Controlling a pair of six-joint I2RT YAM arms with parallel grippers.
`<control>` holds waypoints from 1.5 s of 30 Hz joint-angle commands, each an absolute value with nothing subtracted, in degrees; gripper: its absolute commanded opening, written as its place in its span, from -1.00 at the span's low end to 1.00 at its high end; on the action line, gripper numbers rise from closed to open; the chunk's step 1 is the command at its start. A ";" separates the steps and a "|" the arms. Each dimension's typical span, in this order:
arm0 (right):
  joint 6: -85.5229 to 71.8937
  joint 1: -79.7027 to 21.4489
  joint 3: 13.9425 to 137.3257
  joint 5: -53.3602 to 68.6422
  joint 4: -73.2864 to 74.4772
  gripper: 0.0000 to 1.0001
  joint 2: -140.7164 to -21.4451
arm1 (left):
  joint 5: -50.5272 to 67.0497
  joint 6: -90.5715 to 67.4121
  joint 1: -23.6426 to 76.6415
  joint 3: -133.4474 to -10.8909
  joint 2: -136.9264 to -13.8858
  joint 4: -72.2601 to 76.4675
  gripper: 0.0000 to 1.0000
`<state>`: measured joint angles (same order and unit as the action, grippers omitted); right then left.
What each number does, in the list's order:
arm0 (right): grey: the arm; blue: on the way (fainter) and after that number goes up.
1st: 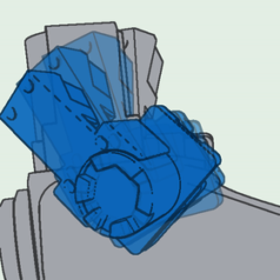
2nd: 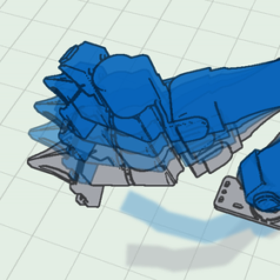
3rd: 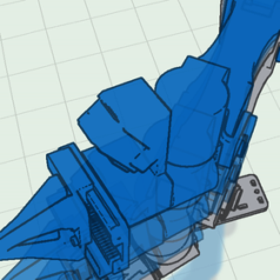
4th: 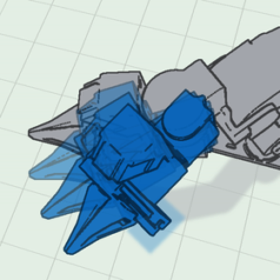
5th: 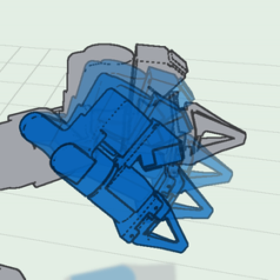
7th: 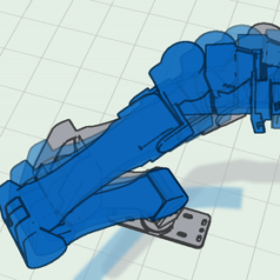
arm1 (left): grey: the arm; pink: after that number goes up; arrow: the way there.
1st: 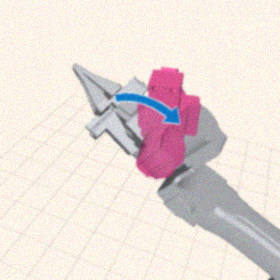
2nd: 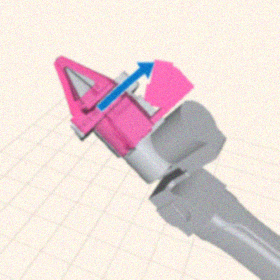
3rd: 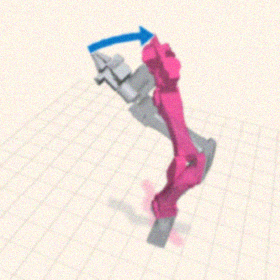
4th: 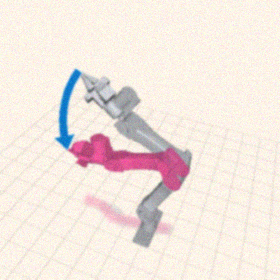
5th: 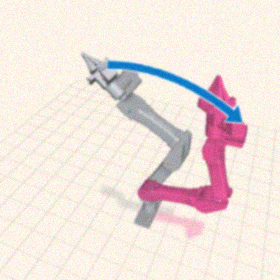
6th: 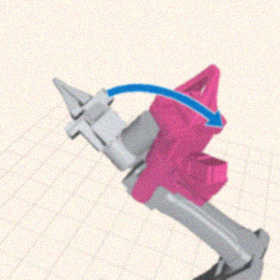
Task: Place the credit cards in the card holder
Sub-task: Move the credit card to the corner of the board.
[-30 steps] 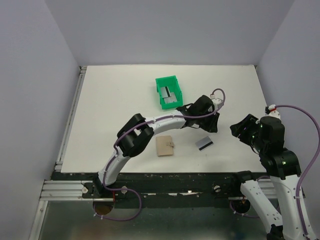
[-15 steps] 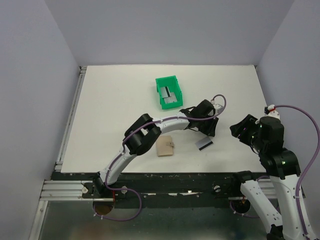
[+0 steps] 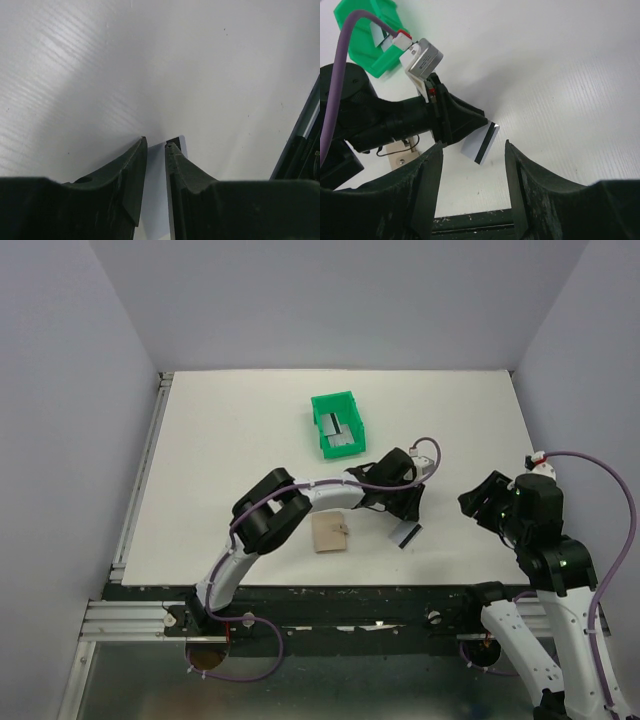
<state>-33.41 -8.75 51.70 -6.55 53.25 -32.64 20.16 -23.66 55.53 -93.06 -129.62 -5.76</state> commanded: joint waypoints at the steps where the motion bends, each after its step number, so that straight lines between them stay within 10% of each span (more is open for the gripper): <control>1: -32.96 -8.52 50.80 -5.71 53.88 0.22 -32.17 | 19.77 -22.94 55.98 -82.20 -126.83 -7.22 -0.27; 12: -33.05 -8.44 49.92 -4.75 53.35 0.22 -32.26 | 19.07 -25.57 59.50 -69.17 -118.04 -3.61 -0.30; 45: -32.87 -8.44 50.01 -4.75 54.93 0.22 -31.03 | 21.71 -19.34 60.12 -91.59 -127.18 -12.75 -0.31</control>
